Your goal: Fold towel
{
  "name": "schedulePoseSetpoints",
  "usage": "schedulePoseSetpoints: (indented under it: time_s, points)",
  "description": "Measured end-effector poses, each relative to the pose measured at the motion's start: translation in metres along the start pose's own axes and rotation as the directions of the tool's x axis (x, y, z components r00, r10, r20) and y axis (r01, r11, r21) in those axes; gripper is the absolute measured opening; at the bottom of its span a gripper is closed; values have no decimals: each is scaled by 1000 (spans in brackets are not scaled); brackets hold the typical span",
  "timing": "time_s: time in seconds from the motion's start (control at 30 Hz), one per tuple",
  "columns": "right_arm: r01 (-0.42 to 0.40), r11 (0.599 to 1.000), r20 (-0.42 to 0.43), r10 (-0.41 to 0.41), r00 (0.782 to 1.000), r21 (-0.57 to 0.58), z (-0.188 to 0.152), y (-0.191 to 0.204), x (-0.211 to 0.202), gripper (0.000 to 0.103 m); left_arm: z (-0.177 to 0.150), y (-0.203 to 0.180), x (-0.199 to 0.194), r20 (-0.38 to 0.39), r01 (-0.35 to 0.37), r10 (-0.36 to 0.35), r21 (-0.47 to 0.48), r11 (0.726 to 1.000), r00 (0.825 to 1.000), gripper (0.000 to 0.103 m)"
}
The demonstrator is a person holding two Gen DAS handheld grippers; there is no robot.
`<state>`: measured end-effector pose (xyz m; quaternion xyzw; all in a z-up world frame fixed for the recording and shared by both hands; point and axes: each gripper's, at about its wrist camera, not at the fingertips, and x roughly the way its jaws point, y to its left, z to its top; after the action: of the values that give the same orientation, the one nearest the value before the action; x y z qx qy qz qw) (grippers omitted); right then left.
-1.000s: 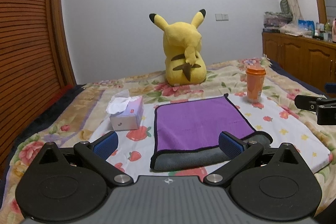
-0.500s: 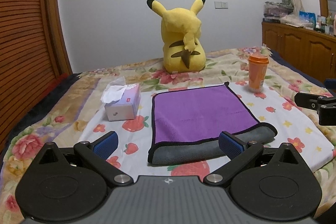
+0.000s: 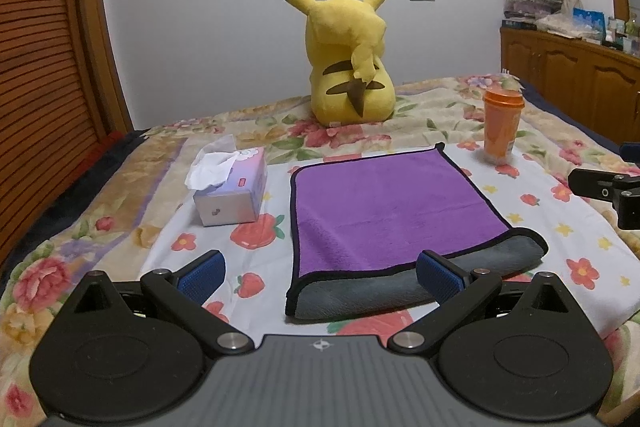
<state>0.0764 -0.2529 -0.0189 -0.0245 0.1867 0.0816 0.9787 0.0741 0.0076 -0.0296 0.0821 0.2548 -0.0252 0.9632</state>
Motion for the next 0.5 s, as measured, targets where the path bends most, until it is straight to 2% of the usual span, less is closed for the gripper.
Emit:
schedulePoseSetpoints:
  time_s: [0.5]
  points:
    - [-62, 998, -67, 61, 996, -17, 5, -3, 36, 103, 4, 13, 40, -61, 32, -33, -18, 999, 998, 103]
